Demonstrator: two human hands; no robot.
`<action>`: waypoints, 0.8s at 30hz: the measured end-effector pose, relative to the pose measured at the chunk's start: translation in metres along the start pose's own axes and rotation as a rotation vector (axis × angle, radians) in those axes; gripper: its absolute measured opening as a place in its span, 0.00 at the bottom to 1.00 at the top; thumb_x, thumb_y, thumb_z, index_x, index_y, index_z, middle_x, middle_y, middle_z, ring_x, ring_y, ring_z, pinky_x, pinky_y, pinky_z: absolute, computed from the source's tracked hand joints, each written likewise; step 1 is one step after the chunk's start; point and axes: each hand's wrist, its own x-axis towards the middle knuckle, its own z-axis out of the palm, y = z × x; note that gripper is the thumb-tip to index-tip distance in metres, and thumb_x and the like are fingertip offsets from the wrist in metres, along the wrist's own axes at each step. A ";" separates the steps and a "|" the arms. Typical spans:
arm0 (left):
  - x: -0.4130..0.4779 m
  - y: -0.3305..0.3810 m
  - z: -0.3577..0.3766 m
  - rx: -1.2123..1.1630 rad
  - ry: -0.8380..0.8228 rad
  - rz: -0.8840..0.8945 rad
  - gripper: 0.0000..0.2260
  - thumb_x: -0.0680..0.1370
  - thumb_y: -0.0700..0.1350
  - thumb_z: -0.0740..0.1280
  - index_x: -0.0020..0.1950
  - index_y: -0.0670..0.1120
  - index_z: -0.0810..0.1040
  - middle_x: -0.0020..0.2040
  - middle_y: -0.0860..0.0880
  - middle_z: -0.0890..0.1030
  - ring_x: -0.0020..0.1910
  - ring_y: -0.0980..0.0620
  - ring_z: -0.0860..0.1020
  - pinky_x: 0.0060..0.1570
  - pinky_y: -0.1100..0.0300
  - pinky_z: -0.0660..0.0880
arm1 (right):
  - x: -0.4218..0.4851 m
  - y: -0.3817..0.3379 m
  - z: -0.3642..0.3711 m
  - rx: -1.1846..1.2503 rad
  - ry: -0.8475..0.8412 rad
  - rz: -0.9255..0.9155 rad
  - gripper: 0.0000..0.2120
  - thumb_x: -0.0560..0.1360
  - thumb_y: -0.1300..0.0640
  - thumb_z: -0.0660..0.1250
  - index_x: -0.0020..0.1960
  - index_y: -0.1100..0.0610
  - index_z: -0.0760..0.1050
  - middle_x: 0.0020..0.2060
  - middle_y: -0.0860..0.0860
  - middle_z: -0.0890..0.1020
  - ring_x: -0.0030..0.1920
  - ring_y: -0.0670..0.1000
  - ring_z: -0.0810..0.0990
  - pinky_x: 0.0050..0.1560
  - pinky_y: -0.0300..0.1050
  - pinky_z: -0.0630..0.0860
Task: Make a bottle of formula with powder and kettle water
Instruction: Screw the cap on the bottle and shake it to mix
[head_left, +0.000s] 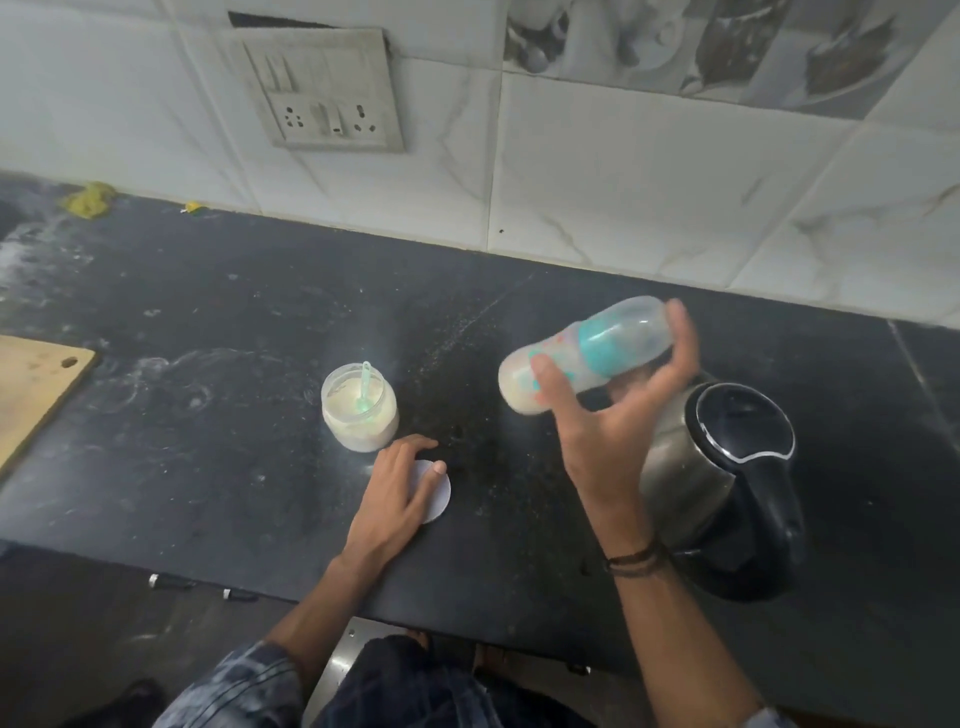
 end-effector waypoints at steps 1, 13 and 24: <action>0.000 0.000 0.001 0.001 -0.001 -0.004 0.16 0.83 0.61 0.58 0.65 0.55 0.72 0.63 0.61 0.73 0.66 0.61 0.68 0.66 0.62 0.65 | 0.001 0.004 0.000 -0.021 0.012 -0.008 0.48 0.67 0.65 0.82 0.76 0.53 0.55 0.71 0.47 0.68 0.66 0.50 0.76 0.62 0.60 0.79; 0.000 -0.001 -0.002 -0.024 -0.067 -0.007 0.14 0.85 0.58 0.56 0.65 0.54 0.72 0.64 0.59 0.73 0.66 0.60 0.69 0.66 0.62 0.65 | -0.008 0.003 0.009 -0.121 -0.055 0.067 0.45 0.67 0.65 0.82 0.76 0.53 0.59 0.64 0.30 0.73 0.60 0.42 0.80 0.59 0.57 0.81; -0.001 -0.003 -0.006 -0.060 -0.083 0.002 0.09 0.86 0.50 0.58 0.63 0.51 0.73 0.61 0.57 0.74 0.64 0.59 0.69 0.63 0.74 0.61 | -0.018 -0.010 0.017 -0.130 0.026 -0.008 0.43 0.68 0.67 0.81 0.75 0.57 0.59 0.67 0.33 0.72 0.63 0.39 0.77 0.61 0.51 0.80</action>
